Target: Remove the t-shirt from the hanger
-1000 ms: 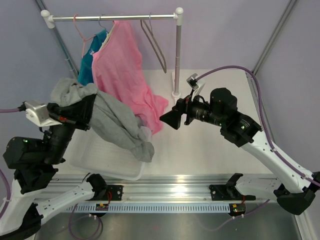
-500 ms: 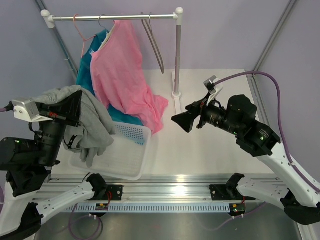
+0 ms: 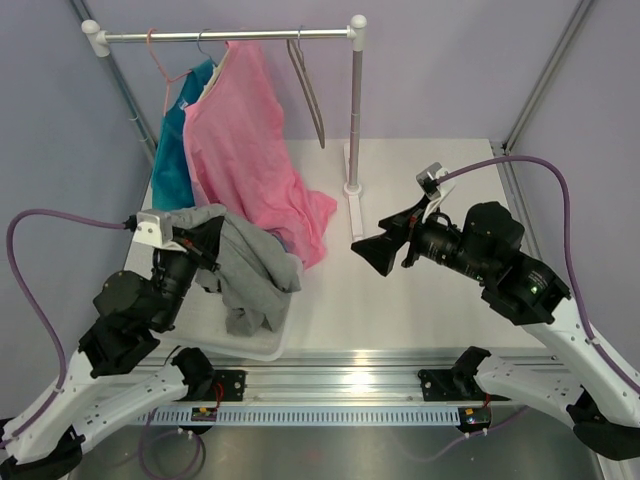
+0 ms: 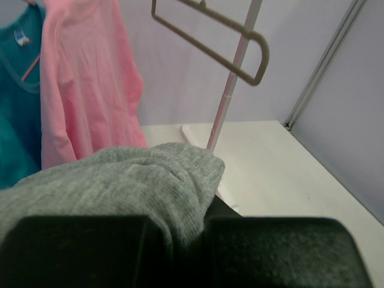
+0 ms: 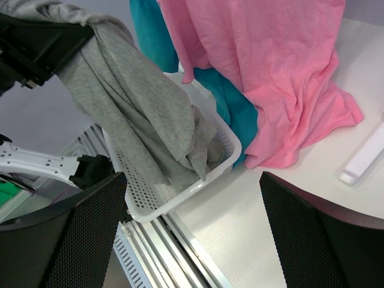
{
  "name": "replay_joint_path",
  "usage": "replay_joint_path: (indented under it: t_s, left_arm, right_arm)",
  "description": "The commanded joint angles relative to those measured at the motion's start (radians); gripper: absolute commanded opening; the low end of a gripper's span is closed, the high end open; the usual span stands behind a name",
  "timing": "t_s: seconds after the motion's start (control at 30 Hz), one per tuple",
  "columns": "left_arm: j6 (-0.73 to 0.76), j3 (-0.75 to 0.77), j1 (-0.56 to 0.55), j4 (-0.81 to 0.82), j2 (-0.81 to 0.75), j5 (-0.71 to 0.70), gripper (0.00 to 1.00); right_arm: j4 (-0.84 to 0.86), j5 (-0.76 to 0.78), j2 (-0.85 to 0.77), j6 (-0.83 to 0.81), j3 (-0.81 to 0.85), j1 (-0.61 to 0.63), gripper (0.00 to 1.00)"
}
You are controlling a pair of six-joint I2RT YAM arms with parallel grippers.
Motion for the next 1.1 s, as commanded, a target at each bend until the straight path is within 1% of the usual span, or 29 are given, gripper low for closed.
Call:
replay_joint_path:
  t_s: [0.0, 0.07, 0.1, 0.17, 0.2, 0.23, 0.27, 0.3, 0.37, 0.43, 0.47, 0.5, 0.53, 0.6, 0.63, 0.67, 0.7, 0.9, 1.03, 1.07]
  left_arm:
    - [-0.090, -0.083, 0.001, 0.147, -0.076, -0.145, 0.00]
    - [-0.154, -0.121, 0.001, 0.129, -0.101, -0.210, 0.00]
    - [-0.188, -0.170, 0.001, 0.117, -0.132, -0.273, 0.00]
    - [-0.277, -0.230, 0.001, 0.089, -0.159, -0.353, 0.00]
    - [-0.306, -0.264, 0.001, 0.080, -0.172, -0.446, 0.00]
    - [-0.343, -0.320, 0.001, 0.064, -0.187, -0.506, 0.00]
    - [-0.384, -0.345, 0.001, 0.017, -0.195, -0.554, 0.00]
    - [-0.462, -0.367, 0.001, -0.012, -0.199, -0.636, 0.00]
    - [-0.571, -0.410, 0.001, -0.090, -0.212, -0.699, 0.00]
    - [-0.596, -0.434, 0.001, -0.115, -0.216, -0.717, 0.00]
    - [-0.633, -0.436, 0.001, -0.132, -0.213, -0.726, 0.00]
    - [-0.653, -0.436, 0.001, -0.164, -0.213, -0.740, 0.06]
    - [-0.667, -0.437, 0.001, -0.179, -0.212, -0.743, 0.17]
    - [-0.705, -0.442, 0.001, -0.196, -0.207, -0.741, 0.53]
    - [-0.710, -0.441, 0.001, -0.213, -0.204, -0.737, 0.83]
    - [-0.717, -0.430, 0.001, -0.221, -0.204, -0.734, 0.93]
    - [-0.719, -0.422, 0.001, -0.230, -0.202, -0.731, 0.98]
    - [-0.630, -0.317, 0.001, -0.235, -0.179, -0.681, 0.99]
    - [-0.624, -0.301, 0.001, -0.206, -0.172, -0.712, 0.89]
    - [-0.548, -0.304, 0.001, -0.169, -0.167, -0.667, 0.83]
  right_arm:
    - [0.001, 0.024, -0.011, -0.025, -0.007, 0.005, 1.00]
    - [0.007, 0.018, -0.011, -0.025, -0.015, 0.005, 1.00]
    - [0.012, 0.017, -0.012, -0.024, -0.020, 0.005, 1.00]
    - [0.029, 0.015, -0.017, -0.022, -0.035, 0.005, 0.99]
    - [0.030, 0.017, -0.017, -0.022, -0.038, 0.005, 1.00]
    - [0.033, 0.012, -0.014, -0.021, -0.041, 0.005, 1.00]
    - [0.032, 0.010, -0.011, -0.019, -0.041, 0.005, 0.99]
    - [0.030, 0.009, -0.011, -0.021, -0.043, 0.005, 1.00]
    - [0.027, 0.010, -0.012, -0.024, -0.047, 0.005, 0.99]
    - [0.023, 0.020, -0.017, -0.030, -0.047, 0.005, 1.00]
    - [0.017, 0.024, -0.018, -0.033, -0.046, 0.005, 0.99]
    - [0.013, 0.029, -0.022, -0.034, -0.044, 0.005, 0.99]
    - [0.012, 0.029, -0.026, -0.034, -0.046, 0.005, 1.00]
    - [0.010, 0.029, -0.031, -0.037, -0.049, 0.005, 1.00]
    - [0.009, 0.027, -0.032, -0.036, -0.050, 0.005, 0.99]
    - [0.009, 0.027, -0.034, -0.036, -0.050, 0.005, 1.00]
    - [0.007, 0.026, -0.034, -0.039, -0.052, 0.005, 1.00]
    - [0.000, 0.029, -0.028, -0.044, -0.057, 0.005, 0.99]
    - [0.015, 0.017, -0.026, -0.040, -0.069, 0.005, 0.99]
    - [0.015, 0.015, -0.023, -0.040, -0.072, 0.005, 0.99]
